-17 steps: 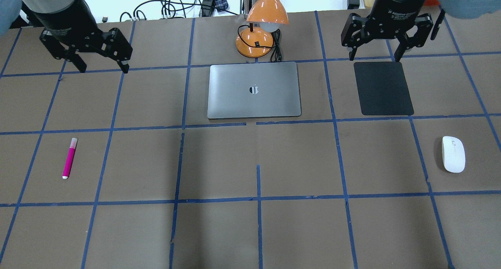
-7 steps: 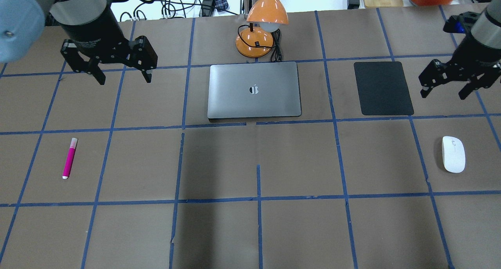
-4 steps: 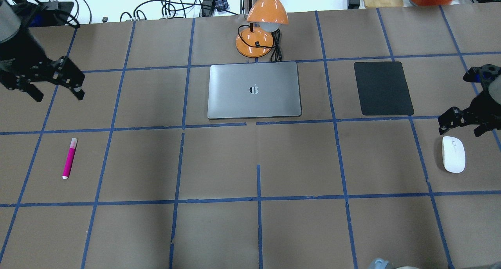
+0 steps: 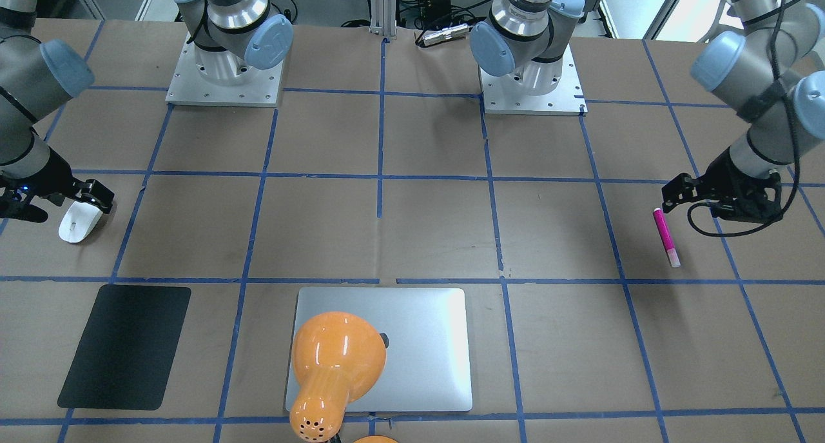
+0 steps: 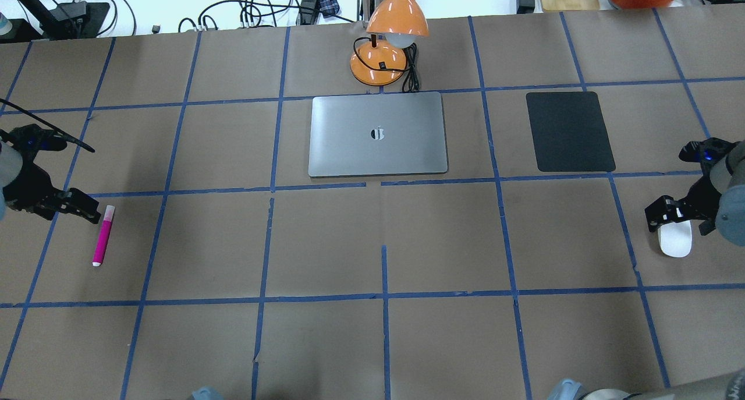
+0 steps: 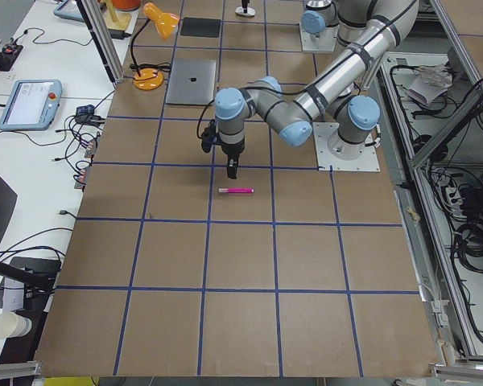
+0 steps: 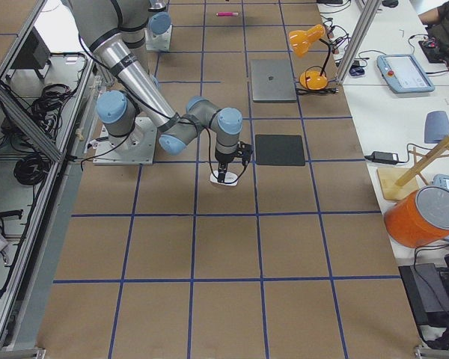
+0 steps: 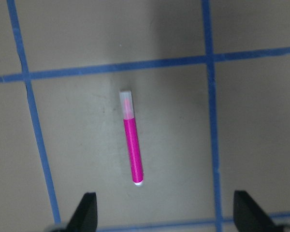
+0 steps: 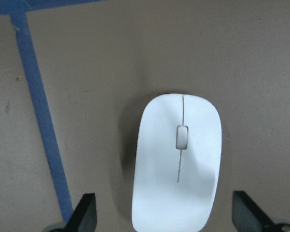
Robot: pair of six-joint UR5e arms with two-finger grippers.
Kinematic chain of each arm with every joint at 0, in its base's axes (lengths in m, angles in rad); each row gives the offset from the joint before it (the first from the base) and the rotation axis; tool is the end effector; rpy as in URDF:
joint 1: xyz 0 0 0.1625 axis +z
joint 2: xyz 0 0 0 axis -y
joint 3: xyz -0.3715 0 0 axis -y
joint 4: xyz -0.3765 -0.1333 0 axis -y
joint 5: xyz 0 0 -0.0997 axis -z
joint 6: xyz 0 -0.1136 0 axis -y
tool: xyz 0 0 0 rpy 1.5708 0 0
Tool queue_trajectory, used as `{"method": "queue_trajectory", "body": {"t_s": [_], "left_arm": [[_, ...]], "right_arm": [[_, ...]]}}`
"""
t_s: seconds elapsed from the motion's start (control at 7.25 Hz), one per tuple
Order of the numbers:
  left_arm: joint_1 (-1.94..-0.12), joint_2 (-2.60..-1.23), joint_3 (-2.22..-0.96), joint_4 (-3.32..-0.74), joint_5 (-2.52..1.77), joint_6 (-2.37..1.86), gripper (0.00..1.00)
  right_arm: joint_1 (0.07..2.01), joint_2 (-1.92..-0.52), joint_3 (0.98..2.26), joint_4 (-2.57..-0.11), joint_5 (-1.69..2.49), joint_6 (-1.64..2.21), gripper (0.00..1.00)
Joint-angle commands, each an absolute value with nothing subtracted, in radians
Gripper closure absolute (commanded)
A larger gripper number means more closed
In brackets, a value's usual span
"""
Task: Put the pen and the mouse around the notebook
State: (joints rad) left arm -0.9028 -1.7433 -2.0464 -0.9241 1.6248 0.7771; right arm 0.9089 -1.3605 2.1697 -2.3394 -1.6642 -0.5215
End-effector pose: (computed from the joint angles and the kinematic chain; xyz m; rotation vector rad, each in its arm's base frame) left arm 0.1872 -0.4426 0.1876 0.1692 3.0969 0.0570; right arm -0.1690 -0.4165 0.1363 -0.2134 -3.0765 -0.1323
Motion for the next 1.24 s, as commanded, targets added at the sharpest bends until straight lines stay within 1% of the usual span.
{"method": "queue_trajectory", "body": {"t_s": [0.0, 0.14, 0.28, 0.41, 0.55, 0.69, 0.83, 0.97, 1.1], "left_arm": [[-0.882, -1.842, -2.128, -0.738, 1.62, 0.852, 0.0], [-0.881, -1.862, -2.129, -0.733, 1.62, 0.868, 0.0], [-0.882, -1.867, -2.125, -0.73, 1.623, 0.868, 0.1], [-0.881, -1.87, -2.122, -0.73, 1.628, 0.868, 0.24], [-0.882, -1.871, -2.121, -0.73, 1.629, 0.867, 0.53], [-0.882, -1.871, -2.121, -0.73, 1.629, 0.864, 0.85], [-0.881, -1.871, -2.123, -0.73, 1.631, 0.862, 0.98], [-0.882, -1.873, -2.123, -0.73, 1.631, 0.862, 0.98], [-0.881, -1.871, -2.122, -0.732, 1.632, 0.864, 1.0]], "right_arm": [[0.908, -1.35, 2.171, -2.344, -1.672, -0.528, 0.0], [0.908, -1.35, 2.171, -2.344, -1.671, -0.526, 0.0], [0.908, -1.33, 2.169, -2.361, -1.671, -0.529, 0.0], [0.908, -1.297, 2.169, -2.425, -1.671, -0.546, 0.0], [0.908, -1.286, 2.169, -2.457, -1.669, -0.558, 0.0], [0.908, -1.285, 2.169, -2.457, -1.663, -0.558, 0.06], [0.908, -1.289, 2.168, -2.444, -1.66, -0.557, 0.47], [0.908, -1.295, 2.168, -2.438, -1.663, -0.558, 0.71], [0.91, -1.301, 2.168, -2.436, -1.669, -0.557, 0.78]]}}
